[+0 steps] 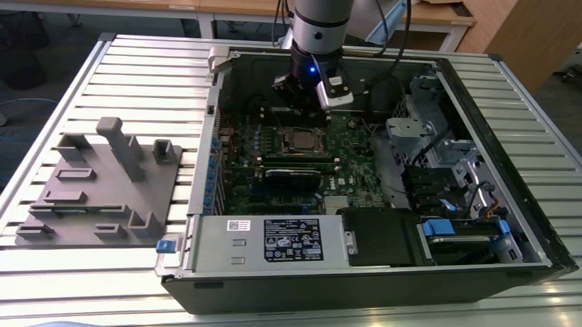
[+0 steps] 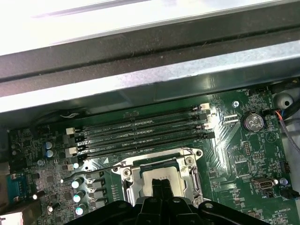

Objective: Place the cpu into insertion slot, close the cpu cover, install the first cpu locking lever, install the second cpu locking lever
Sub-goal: 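Close the cpu cover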

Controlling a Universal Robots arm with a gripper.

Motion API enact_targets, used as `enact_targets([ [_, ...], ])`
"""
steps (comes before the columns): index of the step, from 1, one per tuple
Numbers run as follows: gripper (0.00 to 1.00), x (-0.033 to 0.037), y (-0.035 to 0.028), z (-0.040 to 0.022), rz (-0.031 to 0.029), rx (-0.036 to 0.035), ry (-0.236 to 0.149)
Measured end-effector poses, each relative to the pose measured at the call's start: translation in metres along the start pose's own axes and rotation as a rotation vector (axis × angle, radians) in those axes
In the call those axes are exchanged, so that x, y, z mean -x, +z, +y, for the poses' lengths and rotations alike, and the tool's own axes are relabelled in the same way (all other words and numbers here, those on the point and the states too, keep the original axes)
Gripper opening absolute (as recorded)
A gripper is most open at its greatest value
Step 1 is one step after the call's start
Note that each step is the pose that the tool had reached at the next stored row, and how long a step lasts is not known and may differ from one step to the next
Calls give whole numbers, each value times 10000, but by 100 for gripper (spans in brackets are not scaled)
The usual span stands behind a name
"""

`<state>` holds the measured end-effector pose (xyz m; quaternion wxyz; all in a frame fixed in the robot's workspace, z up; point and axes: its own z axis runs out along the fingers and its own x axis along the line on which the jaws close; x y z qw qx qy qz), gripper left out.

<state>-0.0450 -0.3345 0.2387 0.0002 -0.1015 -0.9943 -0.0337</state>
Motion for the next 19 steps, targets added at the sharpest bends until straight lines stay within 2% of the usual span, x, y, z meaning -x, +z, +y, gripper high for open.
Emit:
enact_targets([
  [5, 10, 0, 2, 1, -5, -22, 0],
  [6, 10, 0, 2, 1, -8, -61, 0],
  [8, 10, 0, 3, -1, -17, -196, 0],
  [13, 10, 0, 3, 0, -14, -198, -61],
  [19, 10, 0, 5, 0, 10, -201, -472],
])
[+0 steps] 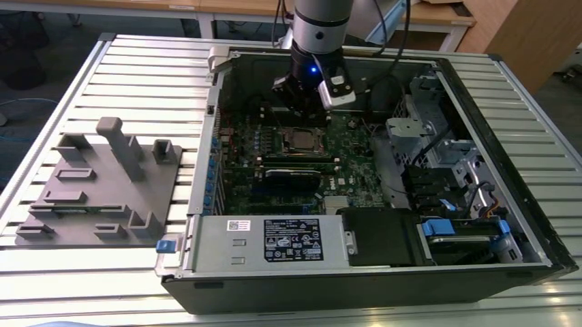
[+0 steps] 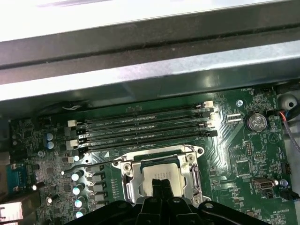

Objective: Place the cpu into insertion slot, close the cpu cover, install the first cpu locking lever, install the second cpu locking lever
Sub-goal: 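Close the cpu cover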

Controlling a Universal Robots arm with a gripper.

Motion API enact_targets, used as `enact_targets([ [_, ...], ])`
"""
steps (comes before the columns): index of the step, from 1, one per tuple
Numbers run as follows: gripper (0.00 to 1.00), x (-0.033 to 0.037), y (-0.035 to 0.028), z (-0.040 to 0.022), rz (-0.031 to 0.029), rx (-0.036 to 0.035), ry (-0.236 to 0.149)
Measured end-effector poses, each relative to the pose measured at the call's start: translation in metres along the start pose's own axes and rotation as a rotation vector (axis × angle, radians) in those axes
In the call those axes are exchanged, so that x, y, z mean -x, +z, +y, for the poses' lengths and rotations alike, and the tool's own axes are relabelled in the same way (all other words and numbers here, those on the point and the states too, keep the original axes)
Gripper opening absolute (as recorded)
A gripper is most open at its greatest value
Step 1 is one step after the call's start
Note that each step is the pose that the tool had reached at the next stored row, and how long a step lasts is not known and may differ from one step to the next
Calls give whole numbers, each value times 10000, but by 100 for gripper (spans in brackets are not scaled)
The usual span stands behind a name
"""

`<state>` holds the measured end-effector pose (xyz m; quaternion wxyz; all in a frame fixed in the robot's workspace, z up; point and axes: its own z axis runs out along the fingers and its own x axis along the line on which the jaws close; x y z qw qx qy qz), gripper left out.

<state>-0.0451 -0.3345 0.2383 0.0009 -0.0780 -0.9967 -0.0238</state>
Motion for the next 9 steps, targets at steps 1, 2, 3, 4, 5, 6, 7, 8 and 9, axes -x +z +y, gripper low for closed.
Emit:
enact_targets([
  [1, 10, 0, 0, 0, 3, -1, -69],
  [2, 10, 0, 1, 0, 6, -1, -135],
  [3, 10, 0, 1, 0, 8, 0, -175],
  [4, 10, 0, 1, 0, 9, -1, -189],
  [5, 10, 0, 2, 0, 10, -2, -195],
  [6, 10, 0, 3, 0, 10, -1, -205],
  [7, 10, 0, 4, 0, 10, 0, -216],
  [8, 10, 0, 6, 0, 11, 0, -225],
  [9, 10, 0, 8, 0, 11, 0, -235],
])
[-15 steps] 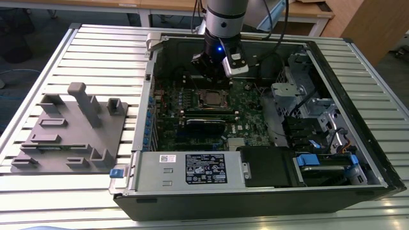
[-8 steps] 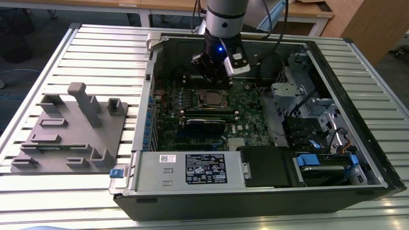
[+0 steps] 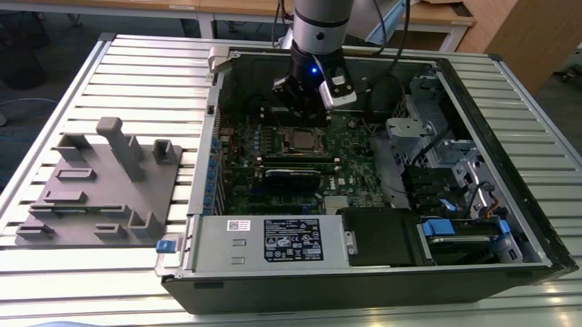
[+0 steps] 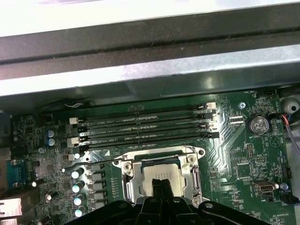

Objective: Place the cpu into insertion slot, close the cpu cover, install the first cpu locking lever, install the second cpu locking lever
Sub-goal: 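Close the cpu cover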

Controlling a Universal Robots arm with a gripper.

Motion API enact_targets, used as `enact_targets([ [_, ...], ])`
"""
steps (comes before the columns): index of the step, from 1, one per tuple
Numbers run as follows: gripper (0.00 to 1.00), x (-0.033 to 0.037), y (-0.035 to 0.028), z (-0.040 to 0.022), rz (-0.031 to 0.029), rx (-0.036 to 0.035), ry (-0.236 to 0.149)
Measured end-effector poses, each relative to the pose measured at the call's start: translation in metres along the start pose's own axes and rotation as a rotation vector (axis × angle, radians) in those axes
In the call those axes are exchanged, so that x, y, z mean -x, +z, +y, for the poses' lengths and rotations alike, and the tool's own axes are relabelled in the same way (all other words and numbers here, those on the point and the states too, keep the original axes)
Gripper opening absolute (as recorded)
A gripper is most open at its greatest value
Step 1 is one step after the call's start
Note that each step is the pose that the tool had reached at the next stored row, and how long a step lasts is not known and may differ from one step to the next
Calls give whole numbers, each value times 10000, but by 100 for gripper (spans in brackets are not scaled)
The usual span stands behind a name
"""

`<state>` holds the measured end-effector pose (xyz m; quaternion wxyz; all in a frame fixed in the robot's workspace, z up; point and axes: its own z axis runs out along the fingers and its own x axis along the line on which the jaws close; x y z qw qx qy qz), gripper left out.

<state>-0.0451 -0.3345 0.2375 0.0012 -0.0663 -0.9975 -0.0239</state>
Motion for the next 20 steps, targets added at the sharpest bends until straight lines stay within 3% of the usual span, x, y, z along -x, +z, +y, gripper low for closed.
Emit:
enact_targets([
  [7, 10, -4, 15, -2, 4, -3, -59],
  [13, 10, -65, 20, -10, 3, -1, -63],
  [20, 10, -80, 38, -13, 5, -4, -72],
])
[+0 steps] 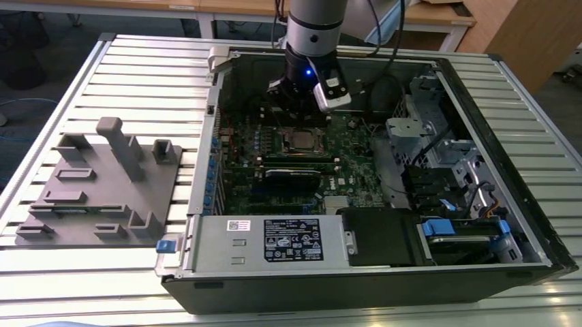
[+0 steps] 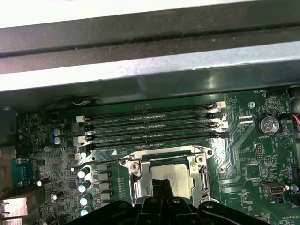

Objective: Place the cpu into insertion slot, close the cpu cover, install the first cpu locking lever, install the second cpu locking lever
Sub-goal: 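Close the cpu cover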

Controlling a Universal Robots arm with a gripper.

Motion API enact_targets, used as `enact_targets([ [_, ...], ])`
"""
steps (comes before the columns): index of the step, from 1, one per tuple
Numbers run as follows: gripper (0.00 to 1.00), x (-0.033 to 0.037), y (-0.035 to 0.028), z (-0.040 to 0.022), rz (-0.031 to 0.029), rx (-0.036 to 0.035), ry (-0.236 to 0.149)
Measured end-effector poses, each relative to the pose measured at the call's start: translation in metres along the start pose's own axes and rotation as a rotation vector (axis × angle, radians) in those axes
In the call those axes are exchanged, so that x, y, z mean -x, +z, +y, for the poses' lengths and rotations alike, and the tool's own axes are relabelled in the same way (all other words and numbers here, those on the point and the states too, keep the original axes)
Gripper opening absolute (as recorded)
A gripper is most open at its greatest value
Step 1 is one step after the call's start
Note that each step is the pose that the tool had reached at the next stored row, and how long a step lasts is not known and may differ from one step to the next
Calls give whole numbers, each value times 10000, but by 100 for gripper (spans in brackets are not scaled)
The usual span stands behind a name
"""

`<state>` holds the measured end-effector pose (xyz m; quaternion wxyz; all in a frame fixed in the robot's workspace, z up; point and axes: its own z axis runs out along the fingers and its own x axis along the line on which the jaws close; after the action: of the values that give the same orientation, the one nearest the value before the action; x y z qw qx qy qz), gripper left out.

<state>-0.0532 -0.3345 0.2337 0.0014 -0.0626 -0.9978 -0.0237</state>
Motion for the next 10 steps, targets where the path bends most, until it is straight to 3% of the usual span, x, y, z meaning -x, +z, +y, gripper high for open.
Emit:
enact_targets([
  [10, 10, 0, 37, -2, -1, 2, 1],
])
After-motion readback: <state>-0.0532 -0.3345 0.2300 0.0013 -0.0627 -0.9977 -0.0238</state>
